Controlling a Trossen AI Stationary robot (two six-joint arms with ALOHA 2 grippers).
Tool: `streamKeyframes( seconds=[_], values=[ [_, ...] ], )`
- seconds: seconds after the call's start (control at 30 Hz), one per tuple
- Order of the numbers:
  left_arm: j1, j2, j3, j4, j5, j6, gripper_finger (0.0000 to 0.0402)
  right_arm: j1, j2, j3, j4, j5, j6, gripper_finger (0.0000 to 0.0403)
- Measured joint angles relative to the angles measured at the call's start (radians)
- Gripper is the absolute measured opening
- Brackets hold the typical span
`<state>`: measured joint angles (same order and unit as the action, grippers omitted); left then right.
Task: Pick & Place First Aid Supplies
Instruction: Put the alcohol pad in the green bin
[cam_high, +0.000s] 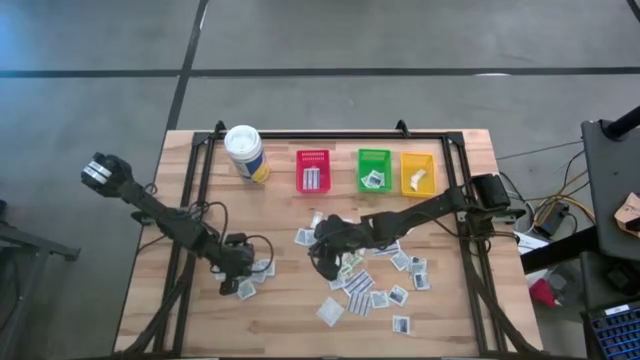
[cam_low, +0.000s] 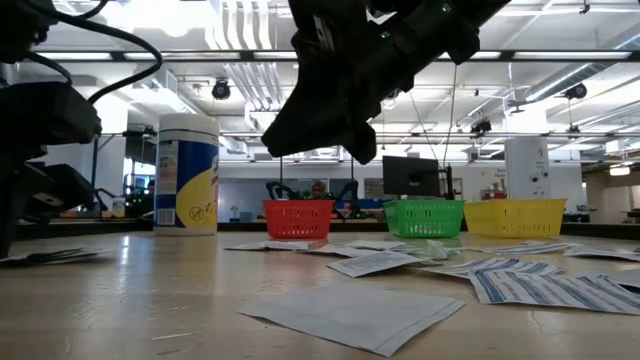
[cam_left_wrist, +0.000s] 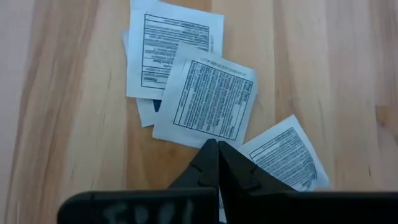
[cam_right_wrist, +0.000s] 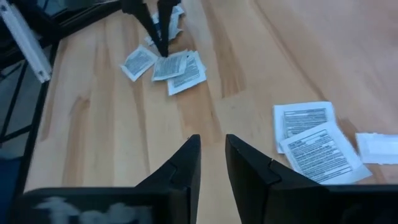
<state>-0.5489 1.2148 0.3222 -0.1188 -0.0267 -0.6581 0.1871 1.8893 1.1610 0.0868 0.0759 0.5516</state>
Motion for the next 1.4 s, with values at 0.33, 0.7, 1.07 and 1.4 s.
streamKeyframes(
  seconds=[0.33, 0.7, 1.07, 1.4],
  values=[
    [0.022, 0.114, 0.0, 0.152, -0.062, -0.028, 0.0, -0.006, 0.0, 0.0, 0.0, 0.038, 0.074, 0.0069],
    [0.066, 0.197, 0.0, 0.26, -0.148, -0.162, 0.0, -0.011, 0.0, -0.001, 0.0, 0.041, 0.081, 0.008],
    [0.098, 0.256, -0.002, 0.342, -0.308, -0.348, 0.0, -0.019, 0.0, -0.001, 0.0, 0.067, 0.163, 0.0075],
    [0.098, 0.289, -0.001, 0.389, -0.374, -0.375, 0.0, -0.028, 0.091, 0.038, 0.007, 0.107, 0.284, 0.0109]
  ],
)
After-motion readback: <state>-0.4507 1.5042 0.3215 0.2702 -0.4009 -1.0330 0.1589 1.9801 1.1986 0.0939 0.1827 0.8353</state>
